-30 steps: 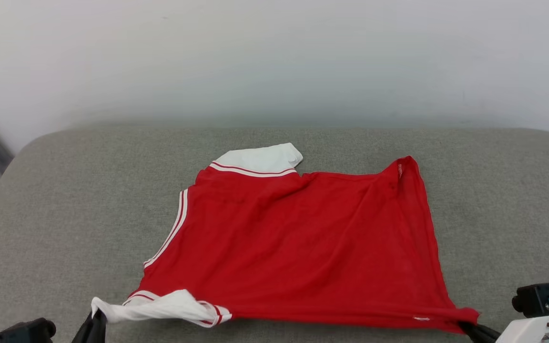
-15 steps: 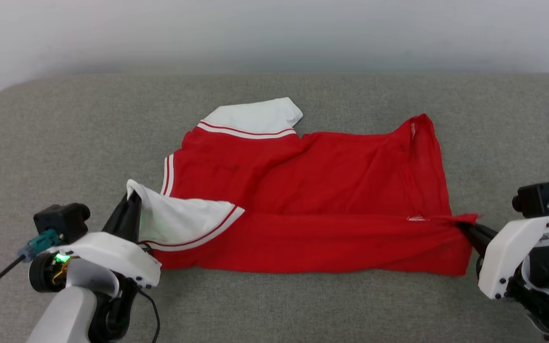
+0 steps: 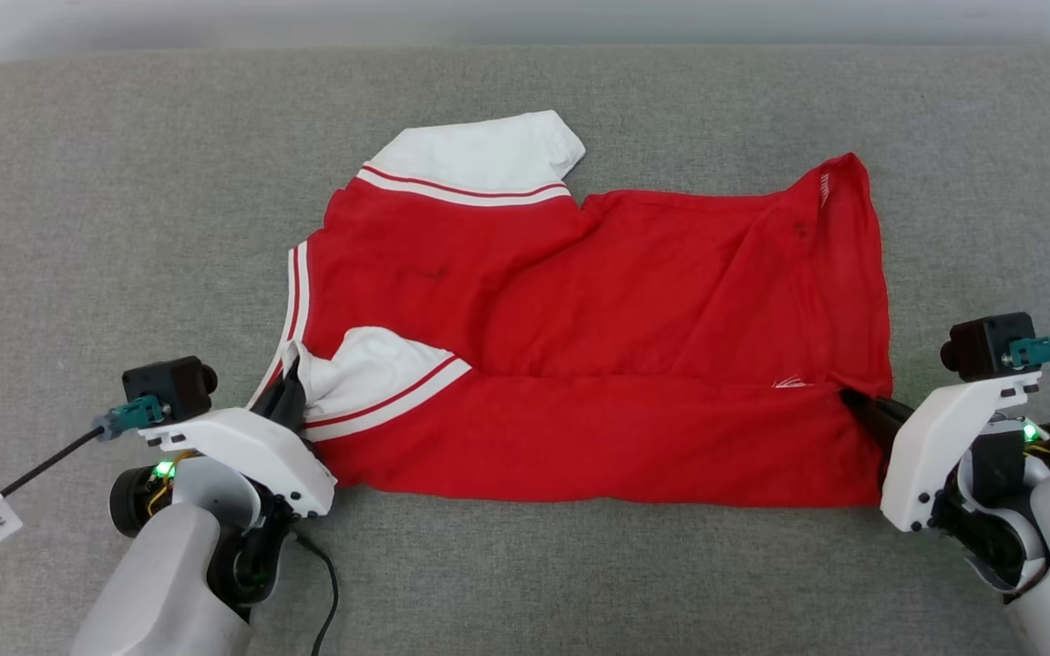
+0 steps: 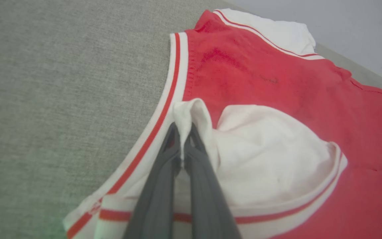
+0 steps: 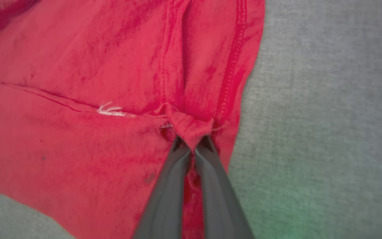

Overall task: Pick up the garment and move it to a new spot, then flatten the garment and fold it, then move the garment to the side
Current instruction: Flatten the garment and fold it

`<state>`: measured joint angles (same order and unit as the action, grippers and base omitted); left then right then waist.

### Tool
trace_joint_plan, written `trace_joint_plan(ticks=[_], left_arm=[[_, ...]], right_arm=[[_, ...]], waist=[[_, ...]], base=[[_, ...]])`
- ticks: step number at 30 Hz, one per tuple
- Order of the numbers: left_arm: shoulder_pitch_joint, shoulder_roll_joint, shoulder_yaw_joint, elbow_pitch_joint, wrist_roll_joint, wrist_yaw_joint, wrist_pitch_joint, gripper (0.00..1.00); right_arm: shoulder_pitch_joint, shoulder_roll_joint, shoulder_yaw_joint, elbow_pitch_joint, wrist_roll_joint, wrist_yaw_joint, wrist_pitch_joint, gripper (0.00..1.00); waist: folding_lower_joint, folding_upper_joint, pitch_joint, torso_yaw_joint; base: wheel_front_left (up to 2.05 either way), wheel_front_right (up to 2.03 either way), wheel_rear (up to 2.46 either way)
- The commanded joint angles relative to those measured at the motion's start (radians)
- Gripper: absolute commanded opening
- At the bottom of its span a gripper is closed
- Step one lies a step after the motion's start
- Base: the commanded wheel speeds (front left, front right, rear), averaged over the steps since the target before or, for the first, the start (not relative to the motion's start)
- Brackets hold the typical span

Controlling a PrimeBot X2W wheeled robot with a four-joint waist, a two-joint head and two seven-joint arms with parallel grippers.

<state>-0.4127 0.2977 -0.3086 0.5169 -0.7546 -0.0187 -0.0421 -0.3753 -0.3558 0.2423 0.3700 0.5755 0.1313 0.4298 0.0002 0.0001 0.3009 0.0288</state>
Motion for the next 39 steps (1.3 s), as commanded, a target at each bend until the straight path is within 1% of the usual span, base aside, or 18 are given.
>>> trace_joint_plan(ticks=[1,3,5,8,9,11,16,18,22,25,29,31,34,35,37,39], left_arm=[[-0.015,-0.005,0.0,0.026,-0.012,-0.013,0.003,1.0],[-0.019,-0.001,0.005,0.049,-0.015,-0.021,-0.006,1.0],[-0.014,0.003,0.012,0.06,-0.022,-0.024,-0.019,1.0],[0.001,0.022,0.024,0.065,-0.03,-0.031,-0.032,1.0],[0.001,0.022,0.024,0.065,-0.03,-0.031,-0.032,1.0],[0.013,0.041,0.032,0.059,-0.031,-0.032,-0.029,1.0],[0.046,0.107,0.039,0.004,-0.03,-0.023,0.016,1.0],[0.057,0.138,0.038,-0.031,-0.039,-0.031,0.059,1.0],[0.072,0.223,0.019,-0.105,-0.06,-0.055,0.198,1.0],[0.084,0.286,0.003,-0.16,-0.095,-0.071,0.336,1.0],[0.102,0.361,-0.009,-0.219,-0.156,-0.075,0.514,1.0],[0.112,0.386,-0.007,-0.238,-0.186,-0.058,0.592,1.0],[0.131,0.415,-0.008,-0.256,-0.213,-0.016,0.683,1.0],[0.145,0.427,-0.009,-0.257,-0.24,0.027,0.753,1.0],[0.151,0.436,-0.01,-0.25,-0.245,0.045,0.78,1.0],[0.16,0.416,-0.003,-0.238,-0.275,0.055,0.795,1.0]], right_arm=[[0.006,0.001,0.036,0.034,0.015,-0.001,-0.017,1.0],[0.003,-0.004,0.045,0.04,0.037,-0.002,-0.069,1.0],[0.009,-0.018,0.054,0.042,0.029,-0.002,-0.125,1.0],[0.026,-0.017,0.057,0.032,0.019,-0.001,-0.217,1.0],[0.026,-0.017,0.057,0.032,0.019,-0.001,-0.217,1.0],[0.044,-0.011,0.044,0.027,0.008,-0.001,-0.279,1.0],[0.089,0.007,-0.007,-0.007,-0.08,-0.001,-0.429,1.0],[0.111,0.03,-0.036,-0.031,-0.118,-0.001,-0.476,1.0],[0.157,0.073,-0.095,-0.093,-0.195,-0.001,-0.526,1.0],[0.194,0.101,-0.127,-0.149,-0.245,-0.001,-0.522,1.0],[0.236,0.14,-0.16,-0.229,-0.294,-0.001,-0.503,1.0],[0.251,0.156,-0.172,-0.267,-0.311,-0.001,-0.494,1.0],[0.263,0.177,-0.178,-0.317,-0.324,-0.001,-0.487,1.0],[0.266,0.195,-0.176,-0.352,-0.33,-0.001,-0.48,1.0],[0.258,0.203,-0.17,-0.367,-0.328,-0.001,-0.477,1.0],[0.247,0.214,-0.172,-0.369,-0.32,-0.001,-0.47,1.0]], waist=[[-0.0002,-0.0001,-0.008,-0.002],[-0.0002,-0.0001,-0.021,-0.003],[-0.0002,-0.0001,-0.041,-0.005],[-0.0002,-0.0001,-0.077,-0.009],[-0.0002,-0.0001,-0.077,-0.009],[-0.0002,-0.0001,-0.103,-0.015],[-0.0002,-0.0001,-0.163,-0.033],[-0.0002,-0.0001,-0.183,-0.041],[-0.0002,-0.0001,-0.213,-0.061],[-0.0002,-0.0001,-0.226,-0.079],[-0.0002,-0.0001,-0.219,-0.107],[-0.0002,-0.0001,-0.205,-0.121],[-0.0002,-0.0001,-0.176,-0.144],[-0.0002,-0.0001,-0.132,-0.165],[-0.0002,-0.0001,-0.105,-0.179],[-0.0002,-0.0001,-0.082,-0.193]], base=[[0.0,0.0,0.0],[0.0,0.0,0.0],[0.0,0.0,0.0],[0.0,0.0,0.0],[0.0,0.0,0.0],[0.0,0.0,0.0],[0.0,0.0,0.0],[0.0,0.0,0.0],[0.0,0.0,0.0],[0.0,0.0,0.0],[0.0,0.0,0.0],[0.0,0.0,0.0],[0.0,0.0,0.0],[0.0,0.0,0.0],[0.0,0.0,0.0],[0.0,0.0,0.0]])
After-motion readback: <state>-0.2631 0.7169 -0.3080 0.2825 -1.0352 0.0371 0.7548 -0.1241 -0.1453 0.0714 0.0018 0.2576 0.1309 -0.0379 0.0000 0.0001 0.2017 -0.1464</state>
